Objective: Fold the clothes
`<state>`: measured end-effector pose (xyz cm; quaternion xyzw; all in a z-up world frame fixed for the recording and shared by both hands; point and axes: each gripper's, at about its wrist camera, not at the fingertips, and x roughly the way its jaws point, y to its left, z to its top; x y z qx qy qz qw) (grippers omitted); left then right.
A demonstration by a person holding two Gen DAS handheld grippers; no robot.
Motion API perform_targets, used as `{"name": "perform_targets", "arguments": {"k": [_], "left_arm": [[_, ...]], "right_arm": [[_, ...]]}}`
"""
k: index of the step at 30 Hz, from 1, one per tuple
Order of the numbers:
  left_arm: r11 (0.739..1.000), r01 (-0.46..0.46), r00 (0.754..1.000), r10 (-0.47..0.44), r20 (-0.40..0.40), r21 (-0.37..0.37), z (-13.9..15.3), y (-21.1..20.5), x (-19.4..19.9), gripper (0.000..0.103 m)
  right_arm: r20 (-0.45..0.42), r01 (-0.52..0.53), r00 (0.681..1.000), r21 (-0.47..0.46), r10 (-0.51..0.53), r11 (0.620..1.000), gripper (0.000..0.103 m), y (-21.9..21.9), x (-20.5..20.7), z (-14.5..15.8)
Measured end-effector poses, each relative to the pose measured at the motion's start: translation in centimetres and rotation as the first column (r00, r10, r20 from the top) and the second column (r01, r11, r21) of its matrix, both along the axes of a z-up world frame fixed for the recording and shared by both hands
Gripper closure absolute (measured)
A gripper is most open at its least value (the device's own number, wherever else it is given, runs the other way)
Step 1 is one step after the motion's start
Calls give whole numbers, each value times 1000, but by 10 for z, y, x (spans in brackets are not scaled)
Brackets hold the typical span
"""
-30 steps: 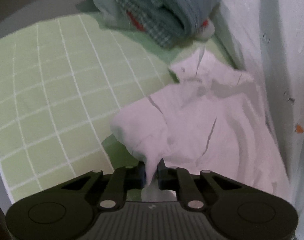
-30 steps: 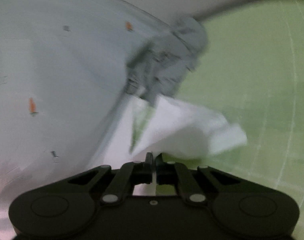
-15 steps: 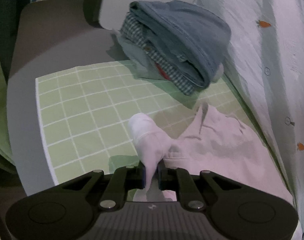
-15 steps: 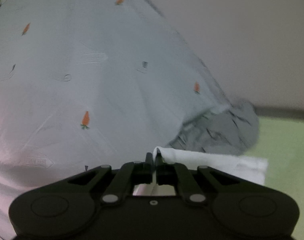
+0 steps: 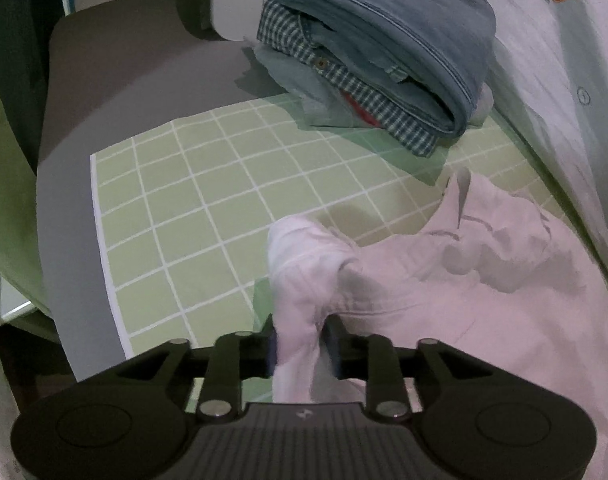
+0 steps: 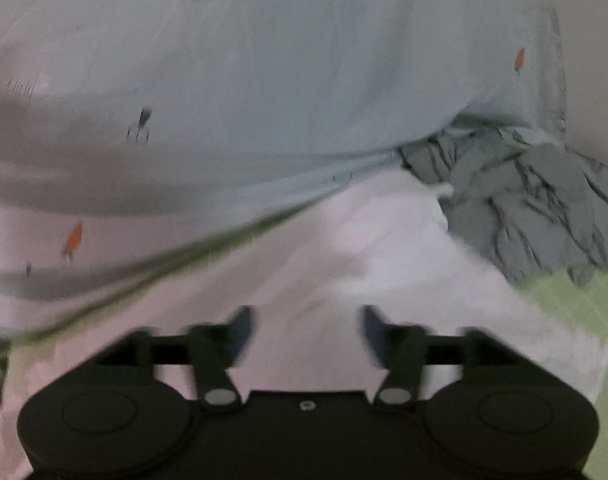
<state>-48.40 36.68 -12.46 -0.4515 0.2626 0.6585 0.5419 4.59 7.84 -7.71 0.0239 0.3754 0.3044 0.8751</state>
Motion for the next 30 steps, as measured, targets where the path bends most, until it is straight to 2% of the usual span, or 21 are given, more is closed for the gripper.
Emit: {"name": "perform_targets", "arguments": {"k": [3, 5, 10, 18, 19, 21, 25, 26, 28, 29, 30], "left_arm": [[999, 1, 1000, 0, 6, -33, -8, 0, -1, 64], [998, 3, 1000, -2, 11, -56, -14, 2, 0, 61], [996, 19, 1000, -19, -1, -90, -20, 10, 8, 59], [993, 14, 1000, -14, 7, -113, -22, 11, 10, 59], [993, 18, 1000, -17, 7, -115, -23, 10, 11, 57], [993, 26, 1000, -25, 13, -119, -25, 7, 13, 54], [994, 27, 999, -25, 21, -110, -27, 0, 14, 53], [994, 26, 999, -24, 25, -106, -27, -1, 14, 54], [995, 27, 999, -24, 34, -94, -26, -3, 12, 58], [996, 27, 999, -24, 39, -88, -25, -5, 12, 73], [996, 26, 999, -23, 42, -83, -25, -6, 11, 81]], "right_arm": [[-30, 85, 996, -58, -87, 995, 23, -30, -24, -21], [-76, 168, 982, -60, -172, 984, 19, -55, -27, -34], [-163, 385, 903, -108, -398, 917, 18, -119, -20, -71], [-112, 456, 874, -149, -473, 877, 18, -127, 20, -102], [-106, 465, 870, -154, -482, 872, 17, -128, 25, -106], [-80, 471, 869, -171, -489, 865, 1, -125, 33, -110], [-26, 454, 884, -191, -467, 870, 1, -123, 39, -109], [-18, 447, 888, -190, -459, 874, 9, -125, 38, -107], [-1, 434, 897, -188, -442, 881, 52, -129, 36, -103], [7, 427, 901, -186, -433, 885, 89, -132, 35, -101], [15, 420, 905, -185, -425, 888, 93, -134, 34, -100]]}}
